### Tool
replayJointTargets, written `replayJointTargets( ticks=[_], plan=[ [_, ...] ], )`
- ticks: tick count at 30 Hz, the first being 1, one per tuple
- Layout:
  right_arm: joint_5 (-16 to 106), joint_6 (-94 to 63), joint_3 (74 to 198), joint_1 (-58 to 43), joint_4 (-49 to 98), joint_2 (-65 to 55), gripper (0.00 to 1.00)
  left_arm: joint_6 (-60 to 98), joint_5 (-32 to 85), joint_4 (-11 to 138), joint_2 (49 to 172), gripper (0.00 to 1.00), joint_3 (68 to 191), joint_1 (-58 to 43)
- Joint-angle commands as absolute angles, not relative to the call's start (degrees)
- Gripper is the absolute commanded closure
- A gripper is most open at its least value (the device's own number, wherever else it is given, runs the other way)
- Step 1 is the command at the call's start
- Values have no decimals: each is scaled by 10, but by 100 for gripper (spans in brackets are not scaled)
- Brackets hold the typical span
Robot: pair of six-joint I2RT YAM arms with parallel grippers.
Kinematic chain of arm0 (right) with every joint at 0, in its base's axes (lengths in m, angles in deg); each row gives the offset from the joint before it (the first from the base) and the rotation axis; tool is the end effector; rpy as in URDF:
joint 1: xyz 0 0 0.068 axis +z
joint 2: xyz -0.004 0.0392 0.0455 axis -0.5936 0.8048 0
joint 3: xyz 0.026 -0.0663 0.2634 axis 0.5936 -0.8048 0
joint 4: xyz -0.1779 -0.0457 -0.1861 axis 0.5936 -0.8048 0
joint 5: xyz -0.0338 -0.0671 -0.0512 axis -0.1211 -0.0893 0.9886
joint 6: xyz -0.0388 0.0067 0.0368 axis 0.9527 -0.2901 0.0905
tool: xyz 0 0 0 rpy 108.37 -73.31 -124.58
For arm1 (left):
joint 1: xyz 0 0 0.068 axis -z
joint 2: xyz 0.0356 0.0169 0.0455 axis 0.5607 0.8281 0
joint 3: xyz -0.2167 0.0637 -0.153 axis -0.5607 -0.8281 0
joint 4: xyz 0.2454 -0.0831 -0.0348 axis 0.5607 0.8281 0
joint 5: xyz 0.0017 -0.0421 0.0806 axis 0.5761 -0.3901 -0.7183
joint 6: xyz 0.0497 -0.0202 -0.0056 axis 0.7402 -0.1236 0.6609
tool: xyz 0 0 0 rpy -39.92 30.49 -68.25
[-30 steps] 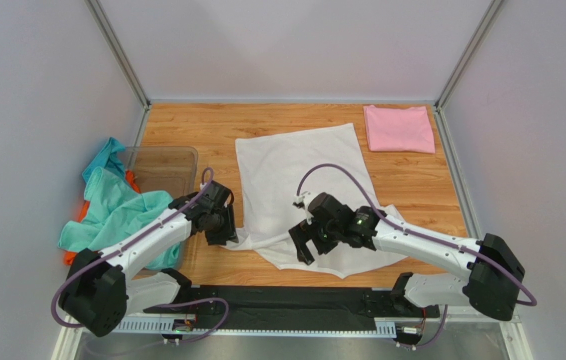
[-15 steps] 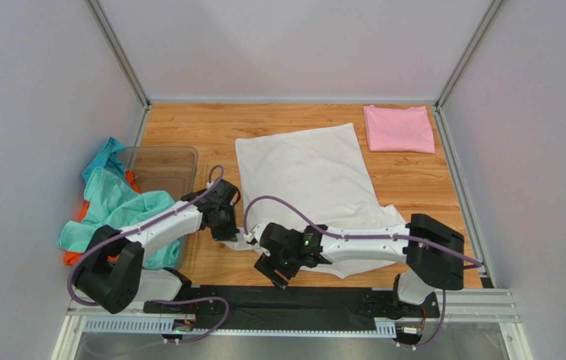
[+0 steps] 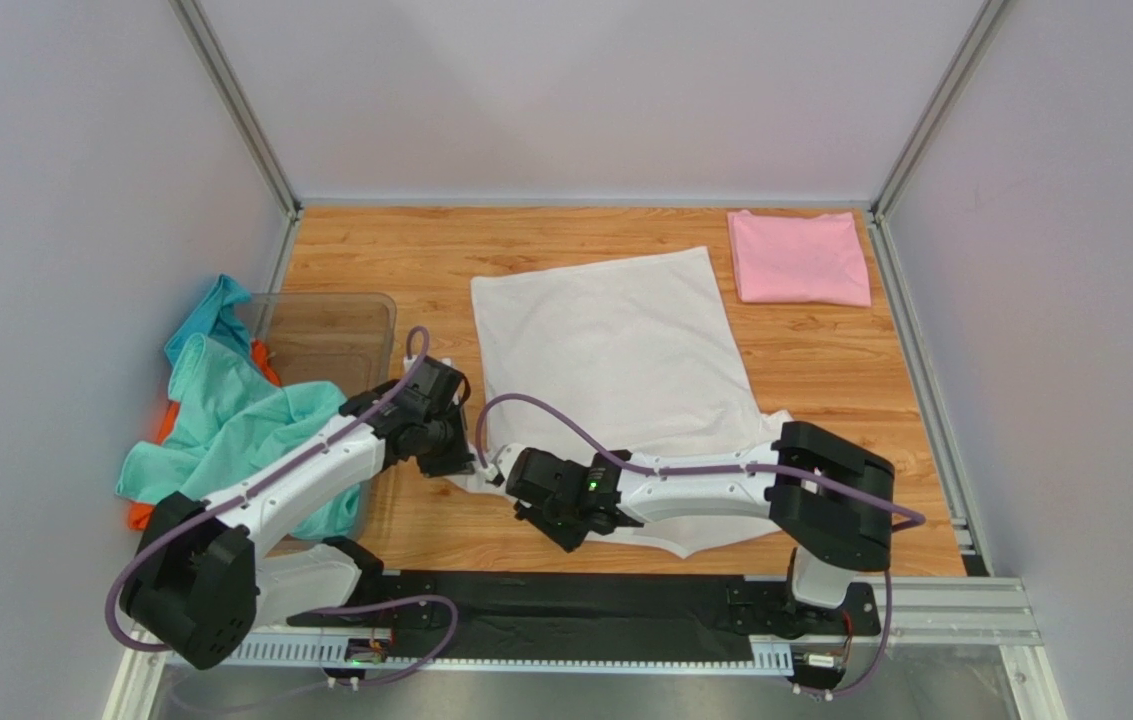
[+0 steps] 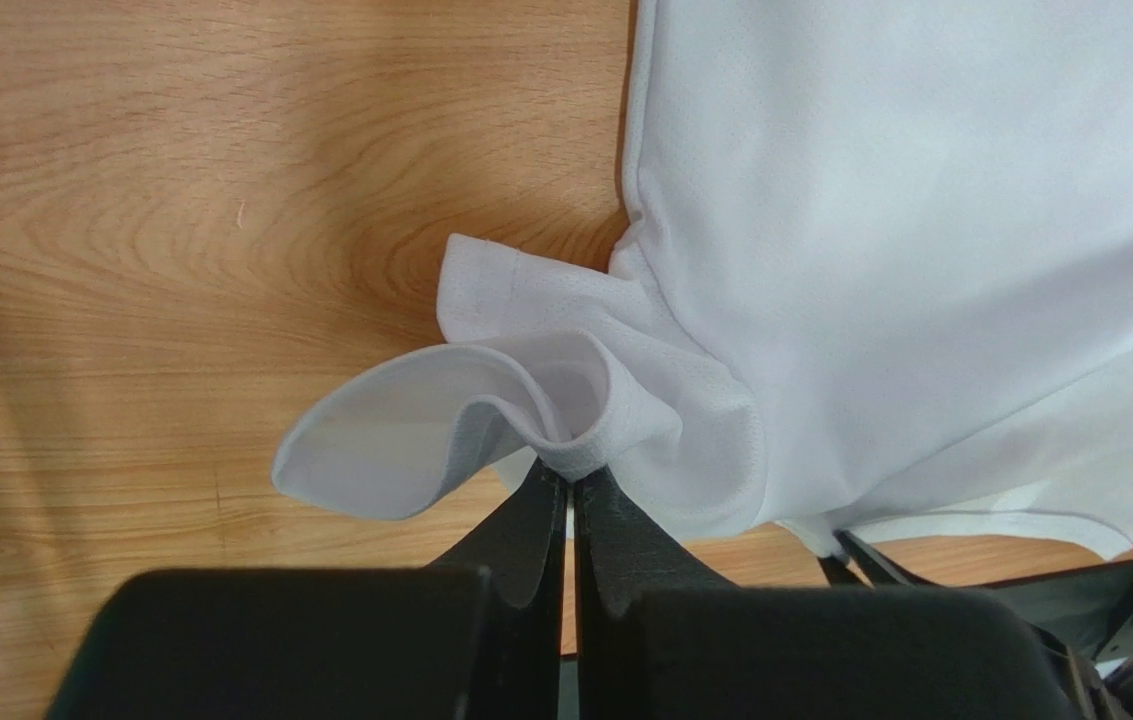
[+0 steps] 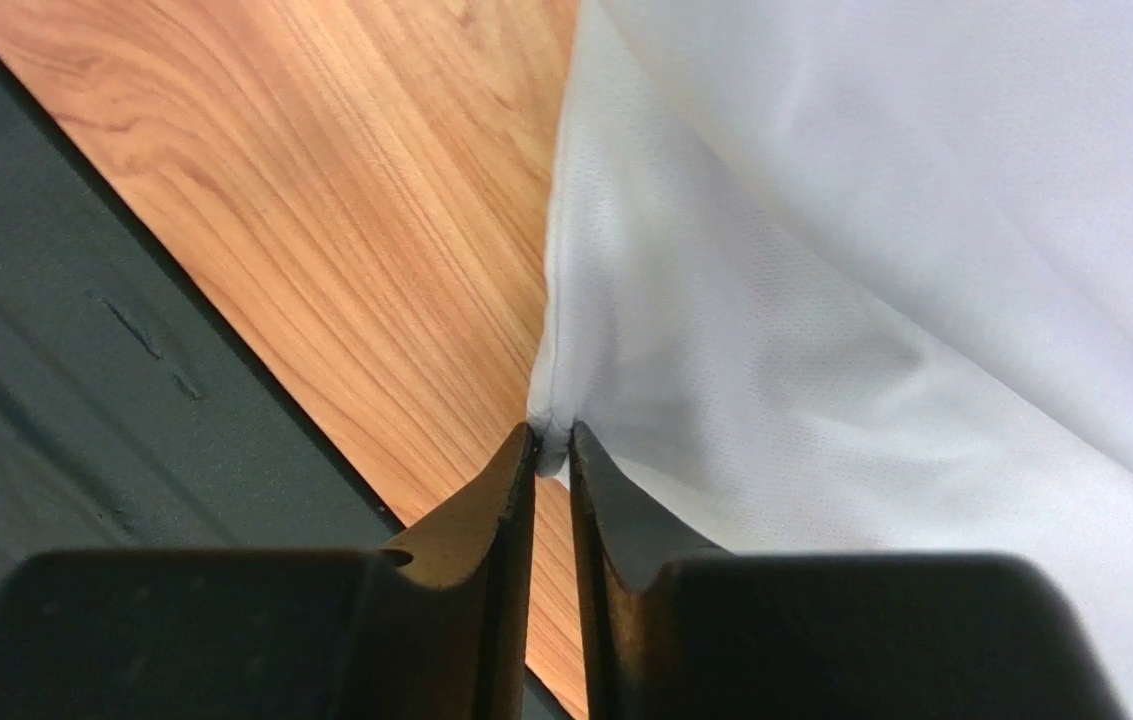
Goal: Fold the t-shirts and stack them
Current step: Flatten the tshirt out
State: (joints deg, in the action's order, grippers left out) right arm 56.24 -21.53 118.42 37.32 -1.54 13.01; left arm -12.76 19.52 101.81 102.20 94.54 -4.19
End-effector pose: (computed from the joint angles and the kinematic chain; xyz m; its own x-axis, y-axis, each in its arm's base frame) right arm 0.0938 0.3143 0.1584 -0.4600 -0.8000 -0.3851 -0.8732 0.4862 0.0330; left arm 0.1769 -0.1026 0.1887 -0.9208 -0.2624 -0.2886 -0.1728 0.9378 -0.3011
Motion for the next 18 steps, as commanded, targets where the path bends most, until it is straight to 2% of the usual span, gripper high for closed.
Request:
replayJointTargets(
  ticks=[1,3,9,18],
  plan=[
    [586,-236,1190,375,-17,121,91,-136,206,1033,998,100,962,-44],
    [573,-247,1188,376,-33,82,95,-137,210,1046,993,100,969,-45],
    [494,-249,1160,377,-63,-26,96,-140,211,1091,972,100,1003,-54],
    [448,-250,1098,377,-64,-66,96,-116,218,1161,1002,100,1034,-71]
  ],
)
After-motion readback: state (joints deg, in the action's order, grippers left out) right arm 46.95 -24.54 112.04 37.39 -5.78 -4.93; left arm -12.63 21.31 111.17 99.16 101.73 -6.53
